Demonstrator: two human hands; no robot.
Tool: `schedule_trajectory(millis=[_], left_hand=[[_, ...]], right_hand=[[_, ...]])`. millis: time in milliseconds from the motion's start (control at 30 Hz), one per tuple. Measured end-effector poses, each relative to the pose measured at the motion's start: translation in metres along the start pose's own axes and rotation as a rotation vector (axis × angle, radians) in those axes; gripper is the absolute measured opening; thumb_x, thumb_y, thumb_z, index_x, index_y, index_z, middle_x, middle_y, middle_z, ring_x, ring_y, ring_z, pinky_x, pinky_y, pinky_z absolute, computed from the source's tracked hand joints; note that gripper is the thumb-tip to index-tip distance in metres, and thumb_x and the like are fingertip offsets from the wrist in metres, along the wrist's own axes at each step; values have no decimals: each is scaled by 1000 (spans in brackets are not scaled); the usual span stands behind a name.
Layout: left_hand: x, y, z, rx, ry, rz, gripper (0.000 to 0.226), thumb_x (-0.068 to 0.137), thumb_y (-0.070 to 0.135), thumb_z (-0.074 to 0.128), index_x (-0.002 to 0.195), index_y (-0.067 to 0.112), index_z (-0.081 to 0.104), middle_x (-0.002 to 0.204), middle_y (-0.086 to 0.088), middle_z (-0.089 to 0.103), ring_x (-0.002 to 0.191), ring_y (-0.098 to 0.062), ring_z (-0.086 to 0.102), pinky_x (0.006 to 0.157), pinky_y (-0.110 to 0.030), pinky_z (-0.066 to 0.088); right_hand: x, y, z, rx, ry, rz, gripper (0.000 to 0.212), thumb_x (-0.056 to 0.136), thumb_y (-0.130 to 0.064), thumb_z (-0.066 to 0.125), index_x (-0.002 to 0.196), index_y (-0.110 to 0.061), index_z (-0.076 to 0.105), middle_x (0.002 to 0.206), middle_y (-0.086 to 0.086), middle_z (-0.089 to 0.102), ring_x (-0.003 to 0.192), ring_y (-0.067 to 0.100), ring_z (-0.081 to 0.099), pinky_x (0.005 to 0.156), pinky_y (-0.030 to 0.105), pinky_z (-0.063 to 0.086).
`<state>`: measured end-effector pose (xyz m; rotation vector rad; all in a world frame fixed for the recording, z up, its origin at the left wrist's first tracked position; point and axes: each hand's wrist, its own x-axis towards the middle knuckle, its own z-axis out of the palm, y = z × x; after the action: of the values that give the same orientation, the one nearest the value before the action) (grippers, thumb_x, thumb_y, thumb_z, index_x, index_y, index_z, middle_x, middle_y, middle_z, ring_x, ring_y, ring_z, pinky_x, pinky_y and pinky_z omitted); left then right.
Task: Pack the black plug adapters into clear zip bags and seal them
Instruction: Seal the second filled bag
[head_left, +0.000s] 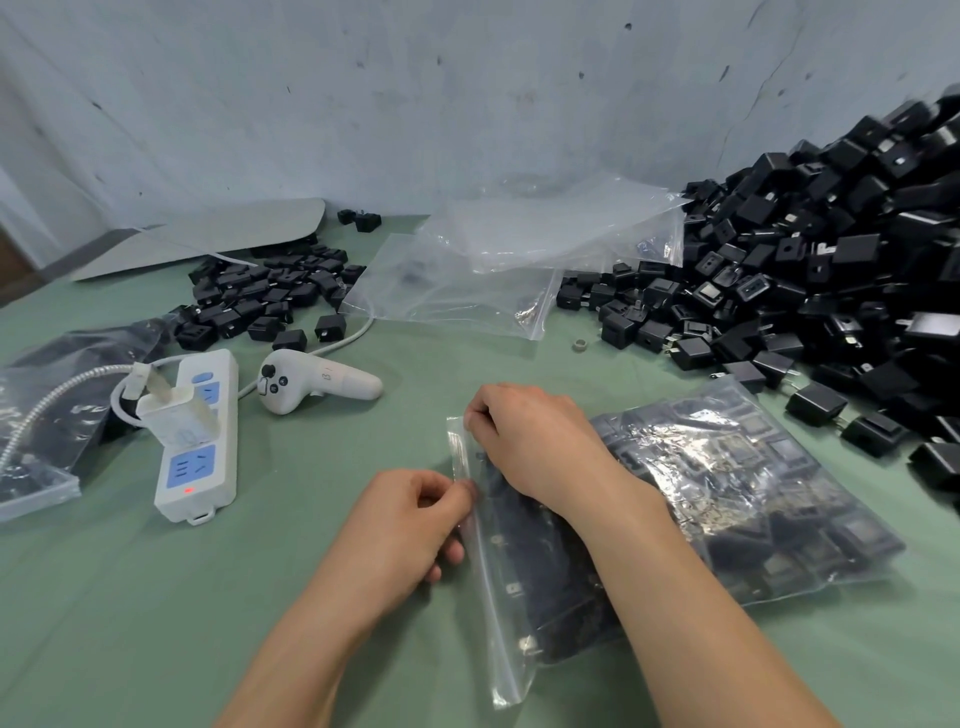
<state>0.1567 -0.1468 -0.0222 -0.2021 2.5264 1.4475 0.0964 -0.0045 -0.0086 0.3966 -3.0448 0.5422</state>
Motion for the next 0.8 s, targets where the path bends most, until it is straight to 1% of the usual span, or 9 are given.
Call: schedule_trajectory(millis=[67, 200, 400, 500, 567, 633, 700, 800], left_hand=[[0, 0, 0, 2, 1, 4, 39, 97, 37, 57, 66, 14, 63, 52, -3, 64, 36, -14, 43, 43, -23, 37], [1, -1, 1, 15, -14, -6, 38, 97, 37, 55, 73, 10, 66, 53, -6, 66, 32, -15, 43, 42, -20, 37], [-1, -4, 2, 21, -20, 0, 38, 94, 39, 59, 66, 13, 65, 52, -7, 66, 34, -16, 44, 40, -18, 37], [-1, -4, 2, 32, -8, 13, 41, 95, 37, 59, 66, 8, 64, 52, -5, 66, 38, -17, 47, 45, -22, 39], [-2, -3, 1, 34, -11, 15, 42, 96, 36, 58, 64, 10, 64, 52, -5, 66, 39, -18, 46, 46, -24, 40], [-4, -2, 2, 30, -27, 2, 42, 97, 36, 57, 64, 11, 63, 52, -6, 65, 36, -17, 44, 43, -21, 37], [-7, -2, 3, 27, -45, -12, 42, 96, 36, 57, 65, 10, 62, 51, -7, 65, 34, -17, 43, 40, -18, 35], [-13, -4, 5, 66, -51, -10, 40, 95, 39, 57, 66, 12, 62, 53, -6, 67, 33, -16, 44, 39, -18, 35]], right_hand=[[0, 0, 0, 1, 1, 0, 25, 105, -29, 36, 112, -22, 59, 111, -3, 64, 100, 24, 58, 80, 37, 33], [0, 0, 0, -9, 0, 4, 25, 106, -29, 36, 112, -21, 59, 111, -3, 64, 100, 24, 58, 80, 37, 32], [1, -1, 0, -9, -3, 9, 25, 106, -29, 36, 110, -22, 59, 110, -3, 64, 100, 25, 57, 81, 37, 34], [1, -1, -1, -12, -6, 8, 25, 106, -30, 35, 110, -22, 59, 110, -3, 64, 99, 24, 57, 81, 37, 33], [1, -1, -1, -11, -7, 7, 25, 106, -30, 35, 109, -22, 59, 109, -3, 64, 99, 24, 57, 80, 37, 32], [1, -2, -1, -13, -9, 8, 24, 105, -30, 36, 109, -23, 59, 109, -3, 63, 100, 25, 57, 80, 37, 31], [0, -2, -1, -14, -9, 10, 25, 105, -30, 35, 109, -22, 59, 110, -3, 64, 100, 25, 57, 80, 37, 32], [0, -2, -3, -11, -17, 13, 24, 105, -29, 34, 108, -22, 57, 110, -3, 64, 96, 24, 55, 80, 37, 33]])
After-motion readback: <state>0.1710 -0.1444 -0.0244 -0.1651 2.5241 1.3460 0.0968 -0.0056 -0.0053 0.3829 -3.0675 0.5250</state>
